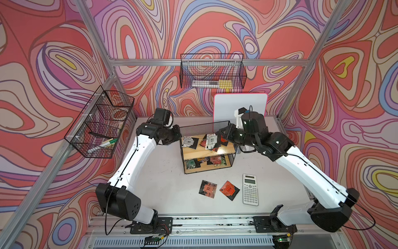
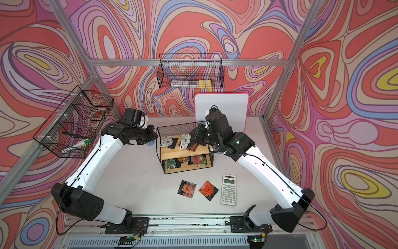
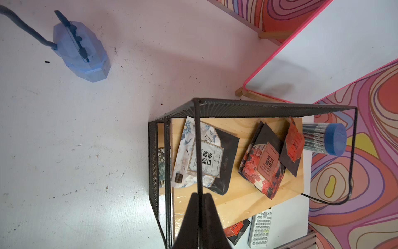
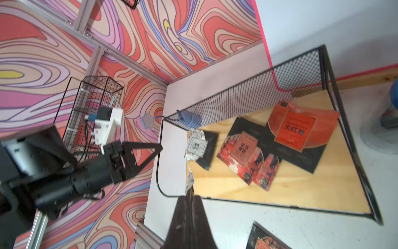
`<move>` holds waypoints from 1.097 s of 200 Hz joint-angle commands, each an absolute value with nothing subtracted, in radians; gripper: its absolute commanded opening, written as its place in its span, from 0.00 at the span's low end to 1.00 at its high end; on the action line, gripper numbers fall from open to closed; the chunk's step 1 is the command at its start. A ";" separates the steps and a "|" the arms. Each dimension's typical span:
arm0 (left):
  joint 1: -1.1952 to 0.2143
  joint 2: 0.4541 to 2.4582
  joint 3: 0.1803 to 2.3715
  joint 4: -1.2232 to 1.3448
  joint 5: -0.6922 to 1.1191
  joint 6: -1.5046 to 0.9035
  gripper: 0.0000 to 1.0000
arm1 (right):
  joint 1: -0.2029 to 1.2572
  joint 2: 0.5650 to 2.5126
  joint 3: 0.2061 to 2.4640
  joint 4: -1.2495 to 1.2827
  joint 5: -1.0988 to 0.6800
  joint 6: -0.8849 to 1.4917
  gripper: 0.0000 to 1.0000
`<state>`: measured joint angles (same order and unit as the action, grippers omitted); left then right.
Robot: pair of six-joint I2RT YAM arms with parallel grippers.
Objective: Remove the tea bags from the shelf
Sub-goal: Pick up the tea bag from the shelf, then place the tea bag at the center of the board.
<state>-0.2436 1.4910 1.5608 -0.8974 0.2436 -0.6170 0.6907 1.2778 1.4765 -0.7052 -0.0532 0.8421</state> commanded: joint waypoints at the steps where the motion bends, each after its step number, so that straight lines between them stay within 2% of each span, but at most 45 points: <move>1: -0.244 1.522 1.566 -0.908 0.227 -0.575 0.04 | 0.695 1.136 1.294 -0.682 -0.169 0.840 0.00; 47: -0.244 1.519 1.570 -0.912 0.226 -0.575 0.03 | 0.693 0.867 0.900 -0.701 -0.192 0.914 0.00; 74: -0.244 1.522 1.571 -0.911 0.231 -0.574 0.03 | 0.693 0.818 0.749 -0.687 -0.166 0.943 0.00; 109: -0.244 1.525 1.572 -0.912 0.233 -0.572 0.03 | 0.674 0.845 0.635 -0.592 -0.105 0.964 0.00; 147: -0.244 1.528 1.571 -0.913 0.231 -0.571 0.03 | 0.581 0.908 0.547 -0.434 -0.076 0.949 0.00; 219: -0.244 1.528 1.572 -0.913 0.229 -0.574 0.03 | 0.389 1.114 0.622 -0.376 -0.017 0.795 0.00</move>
<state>-0.2436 1.5017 1.5700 -0.8932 0.2432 -0.6083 0.4198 1.0668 0.5846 -0.4305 -0.0601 0.8715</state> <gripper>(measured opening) 0.081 0.042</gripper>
